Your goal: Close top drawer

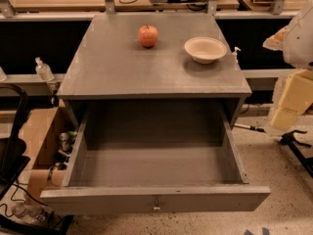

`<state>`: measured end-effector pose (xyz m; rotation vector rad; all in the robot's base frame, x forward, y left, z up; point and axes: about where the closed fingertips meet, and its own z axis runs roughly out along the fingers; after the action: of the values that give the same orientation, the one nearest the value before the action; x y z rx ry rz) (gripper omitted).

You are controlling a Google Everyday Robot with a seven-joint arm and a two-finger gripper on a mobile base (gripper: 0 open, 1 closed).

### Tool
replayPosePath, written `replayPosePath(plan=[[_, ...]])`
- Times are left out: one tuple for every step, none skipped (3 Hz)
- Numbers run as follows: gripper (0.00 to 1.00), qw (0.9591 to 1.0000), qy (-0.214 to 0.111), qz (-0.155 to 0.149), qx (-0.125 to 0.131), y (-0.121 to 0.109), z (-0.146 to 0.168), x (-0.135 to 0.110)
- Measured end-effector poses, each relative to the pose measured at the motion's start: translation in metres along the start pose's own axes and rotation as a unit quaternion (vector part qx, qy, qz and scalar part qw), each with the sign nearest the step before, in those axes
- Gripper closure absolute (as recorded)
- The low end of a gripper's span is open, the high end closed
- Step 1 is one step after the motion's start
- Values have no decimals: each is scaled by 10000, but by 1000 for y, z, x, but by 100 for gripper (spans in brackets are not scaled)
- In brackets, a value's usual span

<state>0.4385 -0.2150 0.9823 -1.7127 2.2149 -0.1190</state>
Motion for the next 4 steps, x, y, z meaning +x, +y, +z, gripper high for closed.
replayPosePath(plan=[[0, 10000, 0, 0, 0, 0, 0, 0], [0, 9992, -243, 303, 9, 19, 10, 25], [0, 9959, -585, 687, 74, 44, 26, 61], [19, 9877, -1083, 1110, 199, 78, 54, 96]])
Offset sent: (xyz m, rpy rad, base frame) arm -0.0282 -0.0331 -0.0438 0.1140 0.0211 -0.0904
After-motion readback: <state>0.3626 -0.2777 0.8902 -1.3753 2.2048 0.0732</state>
